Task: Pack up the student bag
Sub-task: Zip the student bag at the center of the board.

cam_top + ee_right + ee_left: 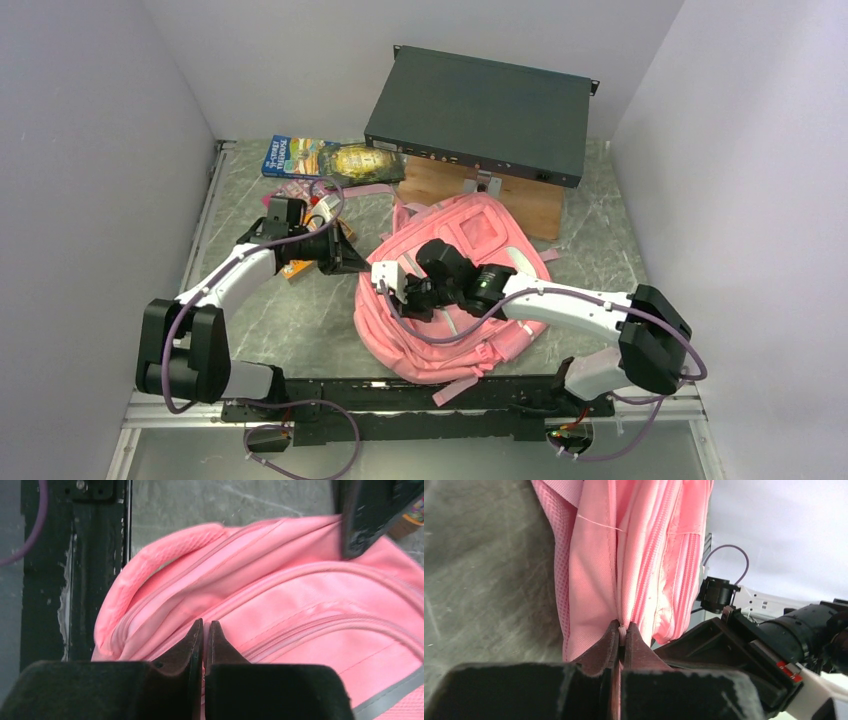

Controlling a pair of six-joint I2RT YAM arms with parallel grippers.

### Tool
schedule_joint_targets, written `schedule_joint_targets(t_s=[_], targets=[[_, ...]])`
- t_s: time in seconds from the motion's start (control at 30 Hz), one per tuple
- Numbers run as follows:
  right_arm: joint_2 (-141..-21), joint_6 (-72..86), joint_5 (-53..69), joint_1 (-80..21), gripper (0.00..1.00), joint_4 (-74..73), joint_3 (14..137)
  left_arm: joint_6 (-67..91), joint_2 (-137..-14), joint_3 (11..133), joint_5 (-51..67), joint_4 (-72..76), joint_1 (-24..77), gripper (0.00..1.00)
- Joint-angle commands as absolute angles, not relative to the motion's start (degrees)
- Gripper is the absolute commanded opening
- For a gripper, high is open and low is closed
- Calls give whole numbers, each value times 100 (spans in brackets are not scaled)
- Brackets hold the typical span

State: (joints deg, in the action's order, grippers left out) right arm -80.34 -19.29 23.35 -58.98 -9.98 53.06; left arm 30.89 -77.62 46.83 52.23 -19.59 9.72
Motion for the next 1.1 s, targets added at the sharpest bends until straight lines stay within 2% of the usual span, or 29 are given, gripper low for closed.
schedule_joint_targets(t_s=[0.0,0.13,0.27,0.47,0.63,0.67,0.8,0.83,0.87,0.93,1.07], targets=[[-8138,-2543,2373,-5959,0,-2207,5266,3096,-7798,4901,5069,-1422,449,0],[-8367,-2427,2635,-5974,0,-2275,5199,3236,-8008,4846,5272,-1335,175,0],[-7998,-2242,2695,-6103,0,-1761,4705,2966,-8067,5000,5046,-1678,128,0],[-7277,-2183,2207,-6322,0,-928,3815,2653,-8072,5180,4588,-2089,132,0],[-7101,-2035,1803,-6346,0,-587,3639,2588,-8233,5251,4625,-2178,194,0],[-7045,-1936,1684,-6346,0,-305,3575,2551,-8258,5284,4676,-2240,219,3],[-6864,-1363,1926,-6346,0,1193,3246,2593,-7565,5147,3975,-2369,516,63],[-6865,-1176,1975,-6346,0,1479,3217,2702,-7294,4999,3771,-2334,555,77],[-6883,-1069,2000,-6346,0,1714,3198,2796,-7061,4868,3645,-2367,562,87],[-6914,-919,1927,-6346,0,2027,3191,2883,-6586,4701,3273,-2681,577,98],[-6910,-868,1765,-6338,0,2195,3199,3315,-5498,4126,2748,-3276,634,100]])
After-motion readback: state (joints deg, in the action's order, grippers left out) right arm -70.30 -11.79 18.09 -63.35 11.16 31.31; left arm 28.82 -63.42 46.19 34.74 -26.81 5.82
